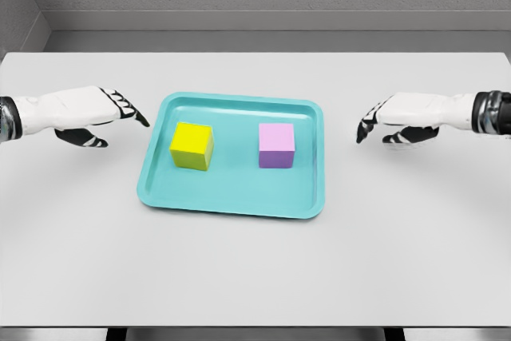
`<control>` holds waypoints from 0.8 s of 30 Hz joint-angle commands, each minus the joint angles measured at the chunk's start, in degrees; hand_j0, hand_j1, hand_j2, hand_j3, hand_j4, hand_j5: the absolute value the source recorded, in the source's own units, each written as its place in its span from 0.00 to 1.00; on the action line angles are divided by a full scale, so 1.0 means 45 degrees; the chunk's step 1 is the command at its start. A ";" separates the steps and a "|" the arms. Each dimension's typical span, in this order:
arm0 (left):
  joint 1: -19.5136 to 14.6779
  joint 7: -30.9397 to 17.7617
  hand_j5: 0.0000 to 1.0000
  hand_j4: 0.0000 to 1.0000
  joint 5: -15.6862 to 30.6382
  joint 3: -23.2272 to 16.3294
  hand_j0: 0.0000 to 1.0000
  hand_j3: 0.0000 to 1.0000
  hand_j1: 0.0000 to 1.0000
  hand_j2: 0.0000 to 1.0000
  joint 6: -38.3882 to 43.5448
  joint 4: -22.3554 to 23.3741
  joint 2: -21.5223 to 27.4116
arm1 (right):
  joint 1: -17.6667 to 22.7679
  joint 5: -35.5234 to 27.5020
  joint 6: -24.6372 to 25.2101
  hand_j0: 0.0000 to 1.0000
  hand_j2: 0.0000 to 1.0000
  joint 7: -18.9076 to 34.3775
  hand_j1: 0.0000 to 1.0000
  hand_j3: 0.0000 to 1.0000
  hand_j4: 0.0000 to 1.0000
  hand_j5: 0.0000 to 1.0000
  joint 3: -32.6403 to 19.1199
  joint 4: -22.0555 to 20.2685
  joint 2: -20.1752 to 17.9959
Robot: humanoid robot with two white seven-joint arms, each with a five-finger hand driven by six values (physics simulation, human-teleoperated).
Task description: Push two cubes
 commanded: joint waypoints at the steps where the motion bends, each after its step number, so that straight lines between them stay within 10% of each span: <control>1: 0.0001 0.0004 0.79 0.79 -0.0092 0.0013 0.79 0.79 0.79 0.79 0.0031 0.0195 -0.0413 | -0.0038 -0.0072 0.0028 0.15 0.15 0.0217 0.15 0.15 0.15 0.15 0.0145 -0.0157 0.0243; 24: 0.0508 0.0004 0.79 0.79 -0.0092 -0.0124 0.79 0.79 0.79 0.79 0.0031 -0.0235 -0.0921 | -0.1894 0.1178 0.0028 0.12 0.12 0.0217 0.12 0.12 0.12 0.12 0.2743 0.0507 0.2567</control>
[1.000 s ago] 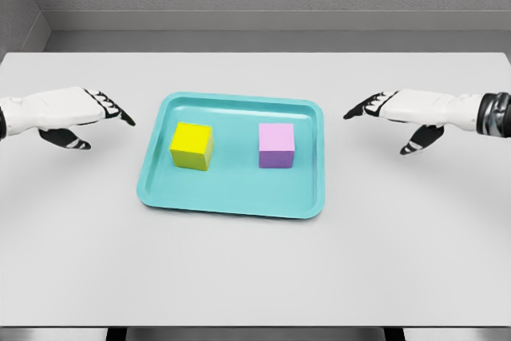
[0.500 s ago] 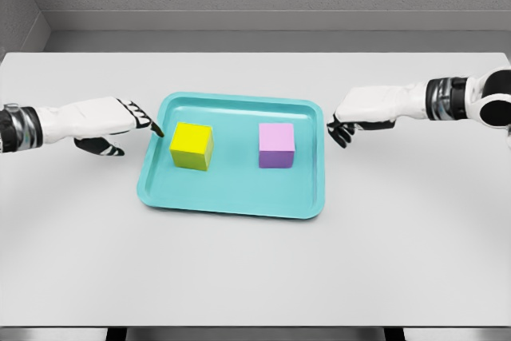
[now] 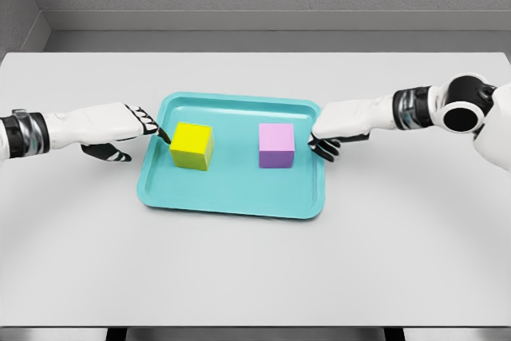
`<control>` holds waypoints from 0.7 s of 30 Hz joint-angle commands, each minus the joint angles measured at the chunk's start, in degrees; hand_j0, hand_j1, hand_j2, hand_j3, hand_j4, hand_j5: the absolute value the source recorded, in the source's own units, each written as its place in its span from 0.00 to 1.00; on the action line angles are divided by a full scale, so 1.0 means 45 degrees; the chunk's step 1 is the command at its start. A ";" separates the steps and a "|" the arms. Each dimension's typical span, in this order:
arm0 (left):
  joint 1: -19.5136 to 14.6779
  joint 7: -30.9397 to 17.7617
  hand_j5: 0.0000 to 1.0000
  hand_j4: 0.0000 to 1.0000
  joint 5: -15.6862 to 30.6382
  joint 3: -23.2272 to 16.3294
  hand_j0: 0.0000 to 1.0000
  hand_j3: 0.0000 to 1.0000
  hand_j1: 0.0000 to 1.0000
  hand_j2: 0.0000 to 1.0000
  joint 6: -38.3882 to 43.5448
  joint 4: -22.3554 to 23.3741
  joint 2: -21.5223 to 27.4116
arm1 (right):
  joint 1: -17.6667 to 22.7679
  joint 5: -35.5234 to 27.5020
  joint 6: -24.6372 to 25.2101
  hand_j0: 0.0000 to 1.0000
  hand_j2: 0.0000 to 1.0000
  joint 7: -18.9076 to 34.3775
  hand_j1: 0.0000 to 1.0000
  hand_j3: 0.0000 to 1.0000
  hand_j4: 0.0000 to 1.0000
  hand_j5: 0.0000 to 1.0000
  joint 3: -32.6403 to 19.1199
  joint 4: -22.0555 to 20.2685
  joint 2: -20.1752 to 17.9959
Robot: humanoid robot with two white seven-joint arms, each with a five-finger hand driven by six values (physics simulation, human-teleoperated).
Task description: Push two cubes
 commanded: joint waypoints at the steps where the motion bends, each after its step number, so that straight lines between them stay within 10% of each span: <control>1: -0.0019 0.0001 0.79 0.79 0.0016 -0.0014 0.79 0.79 0.79 0.79 0.0012 0.0000 -0.0164 | 0.0000 -0.0045 0.0029 0.12 0.12 -0.0002 0.12 0.12 0.12 0.12 0.0015 0.0301 0.0167; 21: -0.0468 0.0001 0.76 0.76 -0.0082 0.0104 0.76 0.76 0.76 0.76 0.0012 0.0742 -0.0419 | -0.0176 0.0618 0.0029 0.12 0.12 -0.0002 0.12 0.12 0.12 0.12 0.0444 0.1121 0.1300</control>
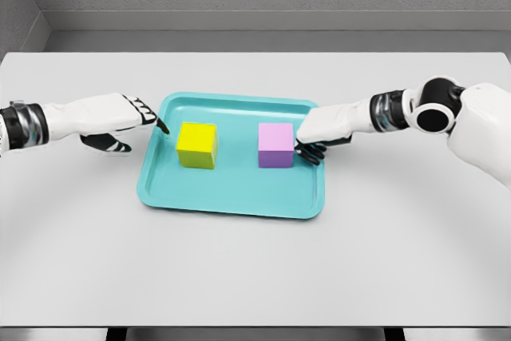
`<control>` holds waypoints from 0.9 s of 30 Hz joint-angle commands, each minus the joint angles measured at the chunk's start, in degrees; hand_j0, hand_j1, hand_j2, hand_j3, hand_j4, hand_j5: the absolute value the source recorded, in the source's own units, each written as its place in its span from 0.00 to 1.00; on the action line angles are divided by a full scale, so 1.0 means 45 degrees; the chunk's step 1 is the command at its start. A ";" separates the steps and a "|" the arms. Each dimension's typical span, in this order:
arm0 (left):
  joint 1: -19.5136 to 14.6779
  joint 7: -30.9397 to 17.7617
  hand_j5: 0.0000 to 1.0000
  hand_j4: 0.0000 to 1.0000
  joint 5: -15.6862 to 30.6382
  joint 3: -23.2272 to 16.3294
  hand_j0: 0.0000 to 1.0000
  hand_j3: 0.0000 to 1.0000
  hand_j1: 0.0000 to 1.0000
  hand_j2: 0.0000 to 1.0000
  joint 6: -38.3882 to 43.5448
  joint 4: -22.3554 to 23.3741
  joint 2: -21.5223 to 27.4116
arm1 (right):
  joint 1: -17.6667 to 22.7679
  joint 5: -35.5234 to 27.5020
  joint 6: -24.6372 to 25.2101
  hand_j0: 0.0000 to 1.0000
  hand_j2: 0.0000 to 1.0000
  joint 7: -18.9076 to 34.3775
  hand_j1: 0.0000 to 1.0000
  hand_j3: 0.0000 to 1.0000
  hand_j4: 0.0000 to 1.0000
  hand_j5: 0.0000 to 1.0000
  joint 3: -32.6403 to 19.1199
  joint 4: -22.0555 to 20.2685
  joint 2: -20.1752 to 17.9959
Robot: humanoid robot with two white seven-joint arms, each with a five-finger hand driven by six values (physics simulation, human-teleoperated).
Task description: Push two cubes
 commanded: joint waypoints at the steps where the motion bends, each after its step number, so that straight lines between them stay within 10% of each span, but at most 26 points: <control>1: -0.0019 0.0004 0.76 0.76 0.0005 -0.0049 0.76 0.76 0.76 0.76 0.0028 0.0346 -0.0307 | 0.0000 0.0207 0.0018 0.12 0.12 -0.0008 0.12 0.12 0.12 0.12 0.0043 0.0189 0.0234; 27: -0.0020 0.0004 0.76 0.76 -0.0620 -0.0127 0.76 0.76 0.76 0.76 0.0028 0.0053 -0.0737 | -0.0254 0.0422 0.0018 0.12 0.12 -0.0008 0.12 0.12 0.12 0.12 0.0316 0.0873 0.0664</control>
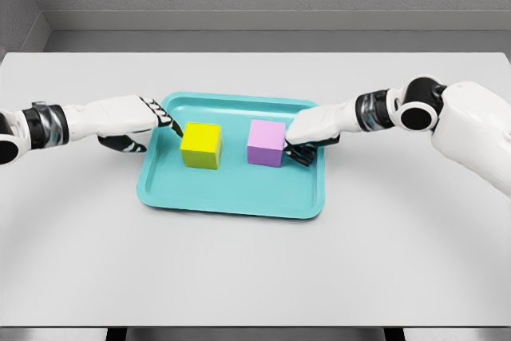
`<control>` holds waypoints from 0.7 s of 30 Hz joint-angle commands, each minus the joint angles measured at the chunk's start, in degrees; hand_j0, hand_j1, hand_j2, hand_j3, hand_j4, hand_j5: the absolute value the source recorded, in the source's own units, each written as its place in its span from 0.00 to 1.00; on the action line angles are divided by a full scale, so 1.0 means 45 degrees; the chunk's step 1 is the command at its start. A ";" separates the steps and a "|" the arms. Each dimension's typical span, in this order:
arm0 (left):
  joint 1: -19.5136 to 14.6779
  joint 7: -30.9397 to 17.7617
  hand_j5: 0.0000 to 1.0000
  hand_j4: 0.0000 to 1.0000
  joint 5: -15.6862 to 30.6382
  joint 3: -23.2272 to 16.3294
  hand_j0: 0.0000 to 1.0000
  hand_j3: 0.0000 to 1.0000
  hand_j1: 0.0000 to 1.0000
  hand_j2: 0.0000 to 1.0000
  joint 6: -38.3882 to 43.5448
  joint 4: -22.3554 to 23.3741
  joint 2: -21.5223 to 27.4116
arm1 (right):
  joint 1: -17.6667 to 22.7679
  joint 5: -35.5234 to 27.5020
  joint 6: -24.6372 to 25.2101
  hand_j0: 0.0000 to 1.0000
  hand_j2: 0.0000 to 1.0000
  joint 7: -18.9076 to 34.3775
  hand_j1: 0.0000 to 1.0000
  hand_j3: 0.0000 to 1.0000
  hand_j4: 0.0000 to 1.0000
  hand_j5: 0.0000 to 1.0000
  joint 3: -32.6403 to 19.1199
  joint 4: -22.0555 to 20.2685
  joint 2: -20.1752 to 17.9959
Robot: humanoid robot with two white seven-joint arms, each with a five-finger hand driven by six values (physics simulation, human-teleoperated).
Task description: Push two cubes
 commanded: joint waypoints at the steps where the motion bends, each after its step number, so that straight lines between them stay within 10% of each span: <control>1: 0.0000 0.0004 0.76 0.76 0.0061 0.0007 0.76 0.76 0.76 0.76 0.0030 -0.0007 -0.0074 | 0.0000 0.0594 -0.0008 0.12 0.12 -0.0116 0.12 0.12 0.12 0.12 0.0056 0.0269 -0.0009; 21: 0.0234 0.0004 0.76 0.76 -0.0193 -0.0012 0.76 0.76 0.76 0.76 0.0030 -0.0652 -0.0308 | -0.0430 0.1239 -0.0008 0.12 0.12 -0.0116 0.12 0.12 0.12 0.12 0.0017 0.1910 0.0753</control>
